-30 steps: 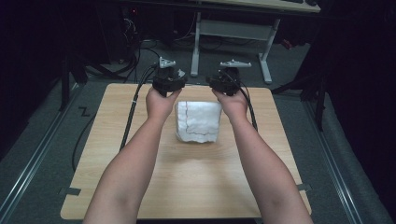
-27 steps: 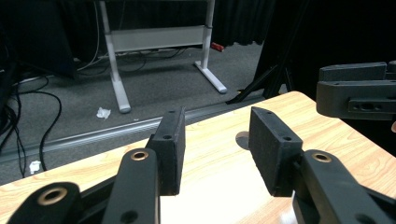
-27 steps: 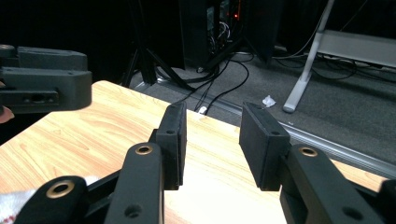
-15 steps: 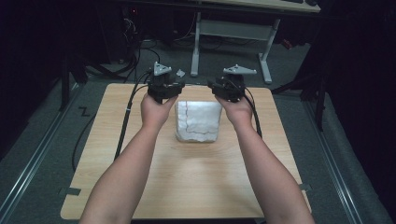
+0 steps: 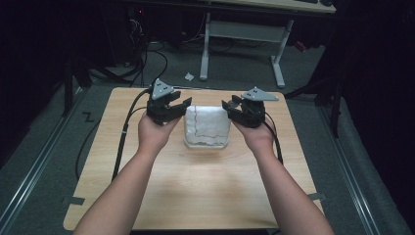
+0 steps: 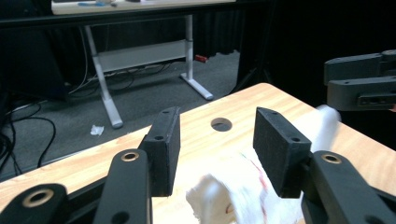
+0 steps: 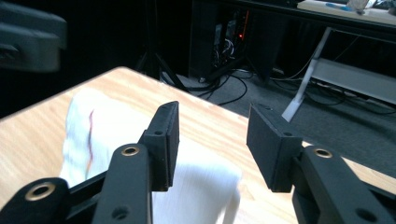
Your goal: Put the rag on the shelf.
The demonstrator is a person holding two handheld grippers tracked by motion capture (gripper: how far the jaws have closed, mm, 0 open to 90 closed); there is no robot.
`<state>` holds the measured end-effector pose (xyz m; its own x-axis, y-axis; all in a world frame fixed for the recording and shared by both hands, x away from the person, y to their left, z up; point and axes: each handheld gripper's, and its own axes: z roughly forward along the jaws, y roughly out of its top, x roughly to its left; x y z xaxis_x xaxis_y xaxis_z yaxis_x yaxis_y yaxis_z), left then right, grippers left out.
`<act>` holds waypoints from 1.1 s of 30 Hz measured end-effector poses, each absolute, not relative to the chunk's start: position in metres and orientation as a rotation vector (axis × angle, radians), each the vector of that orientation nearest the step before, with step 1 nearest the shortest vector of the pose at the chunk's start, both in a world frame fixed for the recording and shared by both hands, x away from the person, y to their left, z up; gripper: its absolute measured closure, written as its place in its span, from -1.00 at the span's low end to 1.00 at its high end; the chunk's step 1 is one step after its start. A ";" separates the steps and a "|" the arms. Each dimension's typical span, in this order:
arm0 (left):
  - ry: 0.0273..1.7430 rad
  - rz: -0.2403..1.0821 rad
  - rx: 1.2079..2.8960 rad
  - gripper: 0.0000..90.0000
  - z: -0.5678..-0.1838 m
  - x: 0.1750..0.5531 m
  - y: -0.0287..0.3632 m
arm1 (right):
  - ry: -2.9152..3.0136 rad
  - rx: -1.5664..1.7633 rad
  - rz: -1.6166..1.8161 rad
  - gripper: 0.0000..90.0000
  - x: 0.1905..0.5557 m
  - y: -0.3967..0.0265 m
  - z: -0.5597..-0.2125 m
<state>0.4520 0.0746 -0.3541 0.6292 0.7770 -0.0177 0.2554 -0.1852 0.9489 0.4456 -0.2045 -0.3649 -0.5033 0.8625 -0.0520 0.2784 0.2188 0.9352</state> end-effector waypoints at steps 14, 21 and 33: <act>0.869 0.491 1.834 0.14 -0.432 0.392 0.111 | 1.990 0.986 1.153 0.10 0.385 -0.213 -0.424; 0.871 0.410 1.966 0.07 -0.486 0.360 0.120 | 2.065 1.011 1.127 0.05 0.355 -0.217 -0.467; 0.933 0.252 1.966 0.02 -0.523 0.327 0.141 | 2.104 1.184 1.104 0.06 0.316 -0.249 -0.525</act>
<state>0.3272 0.1413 -0.5227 0.6922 0.6980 -0.1833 0.5104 -0.2939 0.8081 0.3157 -0.2485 -0.5255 -0.5088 0.8606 -0.0215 0.4714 0.2994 0.8296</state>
